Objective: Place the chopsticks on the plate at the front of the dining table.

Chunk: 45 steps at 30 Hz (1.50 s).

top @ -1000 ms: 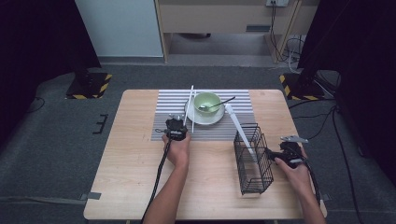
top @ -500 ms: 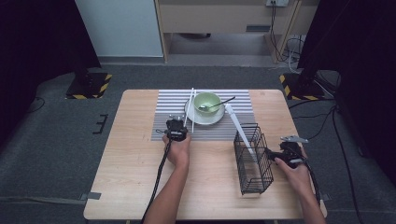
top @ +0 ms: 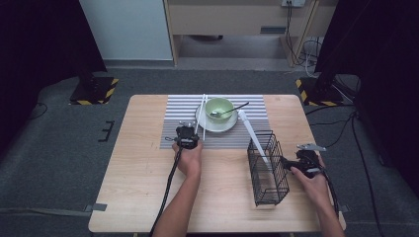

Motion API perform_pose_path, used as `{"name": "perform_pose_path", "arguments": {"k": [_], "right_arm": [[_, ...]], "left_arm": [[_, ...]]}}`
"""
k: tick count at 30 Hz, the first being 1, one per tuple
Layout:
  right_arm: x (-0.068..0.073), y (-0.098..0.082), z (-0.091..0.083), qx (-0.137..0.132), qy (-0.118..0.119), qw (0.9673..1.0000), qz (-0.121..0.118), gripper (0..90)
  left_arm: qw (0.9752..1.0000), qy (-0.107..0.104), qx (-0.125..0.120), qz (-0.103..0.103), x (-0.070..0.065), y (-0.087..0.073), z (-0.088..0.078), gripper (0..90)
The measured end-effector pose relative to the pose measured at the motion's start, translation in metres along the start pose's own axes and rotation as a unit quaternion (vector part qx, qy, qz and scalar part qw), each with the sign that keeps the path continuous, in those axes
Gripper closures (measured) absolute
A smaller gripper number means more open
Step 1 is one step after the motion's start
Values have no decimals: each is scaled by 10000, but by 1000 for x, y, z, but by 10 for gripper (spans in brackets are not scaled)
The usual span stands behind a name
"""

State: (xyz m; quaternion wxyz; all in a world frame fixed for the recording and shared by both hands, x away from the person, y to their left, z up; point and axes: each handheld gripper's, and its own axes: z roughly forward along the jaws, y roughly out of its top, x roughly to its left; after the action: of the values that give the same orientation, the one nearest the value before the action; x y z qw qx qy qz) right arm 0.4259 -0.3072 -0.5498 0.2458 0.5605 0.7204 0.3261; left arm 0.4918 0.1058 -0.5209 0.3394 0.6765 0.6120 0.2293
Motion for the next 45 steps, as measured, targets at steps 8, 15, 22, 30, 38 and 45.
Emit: {"name": "perform_pose_path", "arguments": {"k": [8, 15, 22, 30, 38, 45], "right_arm": [[0, 0, 0, 0, 0, 10000, 0, 145], [0, 0, 0, 1, -1, 10000, 2, 145], [0, 0, 0, 0, -1, 10000, 2, 145], [0, 0, 0, -3, -1, 10000, 7, 145], [0, 0, 0, -2, -2, 10000, 7, 145], [0, 0, 0, -3, -1, 10000, 6, 145]], "left_arm": [[10000, -9, -31, -20, -1, 1, -1, 858], [10000, -37, -33, 2, -2, 1, -1, 860], [10000, -72, -44, -19, -5, 0, 0, 855], [9999, -99, -39, -37, -6, 0, 0, 845], [9999, -144, -37, -50, -8, -1, 0, 841], [9998, -178, -47, -52, -8, -1, -1, 839]]}}
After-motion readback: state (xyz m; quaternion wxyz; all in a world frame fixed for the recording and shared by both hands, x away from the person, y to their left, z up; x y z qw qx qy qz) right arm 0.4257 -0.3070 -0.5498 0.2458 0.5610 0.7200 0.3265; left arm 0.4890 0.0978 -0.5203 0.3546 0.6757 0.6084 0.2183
